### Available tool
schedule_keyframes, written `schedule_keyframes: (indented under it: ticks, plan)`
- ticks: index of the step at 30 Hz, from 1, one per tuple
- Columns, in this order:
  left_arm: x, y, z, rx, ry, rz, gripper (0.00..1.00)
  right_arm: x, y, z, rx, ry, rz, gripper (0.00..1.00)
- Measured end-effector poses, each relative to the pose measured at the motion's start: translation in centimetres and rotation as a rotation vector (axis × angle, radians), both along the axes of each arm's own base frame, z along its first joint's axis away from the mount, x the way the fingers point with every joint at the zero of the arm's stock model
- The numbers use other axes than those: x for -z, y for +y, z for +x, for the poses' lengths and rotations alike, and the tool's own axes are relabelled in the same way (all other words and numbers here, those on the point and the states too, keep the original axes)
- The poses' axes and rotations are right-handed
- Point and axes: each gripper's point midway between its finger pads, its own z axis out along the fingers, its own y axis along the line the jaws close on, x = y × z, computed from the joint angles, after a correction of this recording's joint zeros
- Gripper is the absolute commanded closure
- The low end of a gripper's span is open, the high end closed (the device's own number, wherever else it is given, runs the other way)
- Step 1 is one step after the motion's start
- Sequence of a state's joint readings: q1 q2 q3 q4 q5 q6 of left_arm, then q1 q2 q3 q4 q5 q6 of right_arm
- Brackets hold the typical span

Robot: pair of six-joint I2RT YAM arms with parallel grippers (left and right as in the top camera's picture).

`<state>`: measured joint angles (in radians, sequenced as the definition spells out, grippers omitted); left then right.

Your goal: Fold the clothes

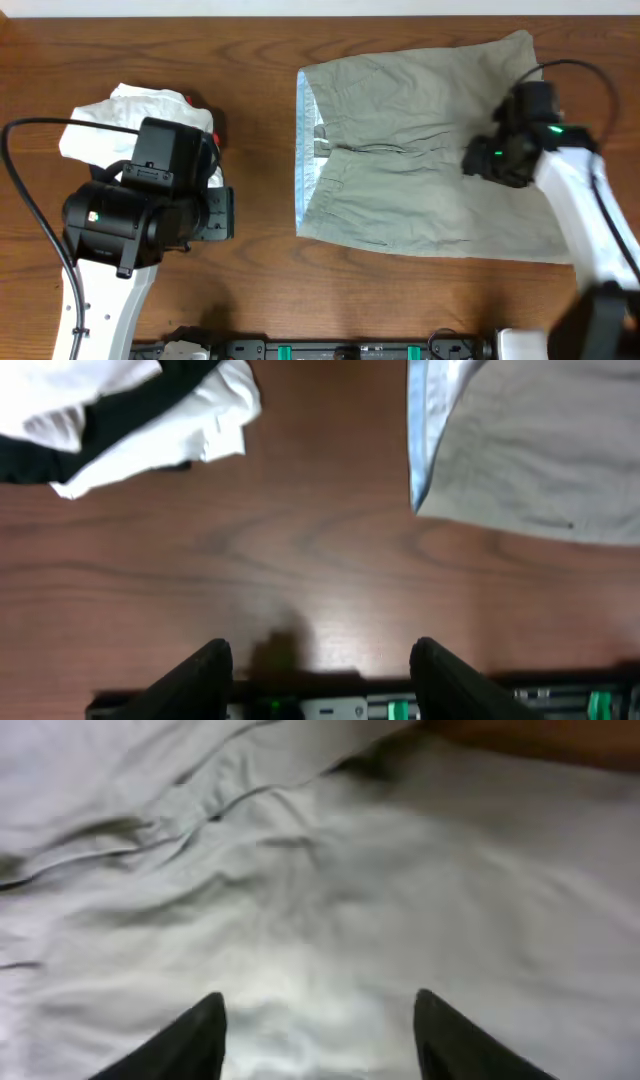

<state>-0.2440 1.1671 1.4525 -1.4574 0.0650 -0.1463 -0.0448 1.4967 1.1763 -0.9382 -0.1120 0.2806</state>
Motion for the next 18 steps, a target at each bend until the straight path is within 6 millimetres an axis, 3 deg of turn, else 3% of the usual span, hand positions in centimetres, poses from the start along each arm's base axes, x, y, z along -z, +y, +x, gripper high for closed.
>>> schedule_keyframes:
  ticks: [4,8,13,18]
  plan:
    - [0.3,-1.6,-0.8,0.029,0.043,-0.086,0.18,-2.9,-0.8,-3.3,0.078,0.003,0.016,0.21]
    - [2.6,-3.1,-0.6,0.064,0.067,-0.144,0.18,-3.2,-0.9,-5.1,0.124,0.047,0.028,0.18]
    - [9.4,-5.3,0.8,0.111,0.081,-0.175,0.19,-1.3,-1.7,-5.6,0.192,0.085,0.031,0.16]
    - [15.7,-7.5,0.7,0.17,0.119,-0.177,0.19,1.8,-3.1,-6.7,0.272,0.158,0.038,0.16]
